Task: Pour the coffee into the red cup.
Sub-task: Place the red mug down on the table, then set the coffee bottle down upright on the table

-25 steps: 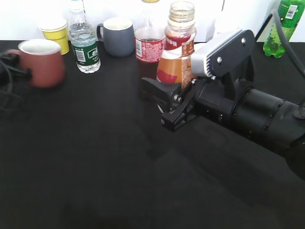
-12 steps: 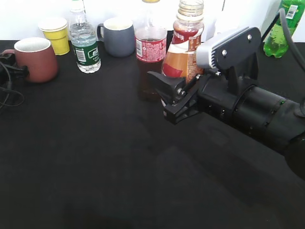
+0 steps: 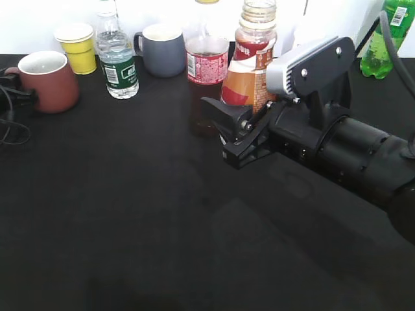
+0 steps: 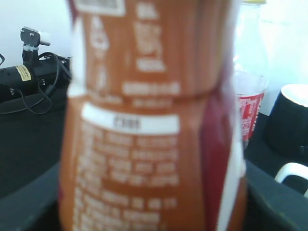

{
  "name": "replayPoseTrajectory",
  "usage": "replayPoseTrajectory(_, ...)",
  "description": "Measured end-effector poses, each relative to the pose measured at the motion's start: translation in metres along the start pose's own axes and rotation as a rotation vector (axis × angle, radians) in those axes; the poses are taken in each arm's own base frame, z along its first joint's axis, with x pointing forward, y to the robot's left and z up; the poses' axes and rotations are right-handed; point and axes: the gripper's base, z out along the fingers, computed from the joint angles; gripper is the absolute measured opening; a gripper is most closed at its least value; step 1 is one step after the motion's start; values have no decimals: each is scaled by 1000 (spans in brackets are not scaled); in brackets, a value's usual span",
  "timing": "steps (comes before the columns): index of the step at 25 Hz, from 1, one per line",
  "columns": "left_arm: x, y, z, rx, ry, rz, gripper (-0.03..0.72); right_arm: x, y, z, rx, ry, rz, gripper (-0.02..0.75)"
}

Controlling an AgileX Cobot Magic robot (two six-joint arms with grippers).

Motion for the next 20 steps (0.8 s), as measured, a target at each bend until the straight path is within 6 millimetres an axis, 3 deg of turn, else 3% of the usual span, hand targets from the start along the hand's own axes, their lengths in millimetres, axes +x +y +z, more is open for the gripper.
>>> replayPoseTrajectory(3, 1, 0, -3, -1, 20, -3, 267, 0, 0, 0, 0, 0, -1, 528)
replayPoseTrajectory(6, 3, -1, -9, -4, 17, -11, 322, 0, 0, 0, 0, 0, -1, 528)
replayPoseTrajectory(12, -2, -4, -19, -5, 43, -12, 330, 0, 0, 0, 0, 0, -1, 528)
replayPoseTrajectory(18, -10, -11, -50, -9, 83, 11, 332, 0, 0, 0, 0, 0, -1, 528)
replayPoseTrajectory(20, -11, -16, -71, -9, 119, 1, 333, 1, 0, 0, 0, 7, -1, 528)
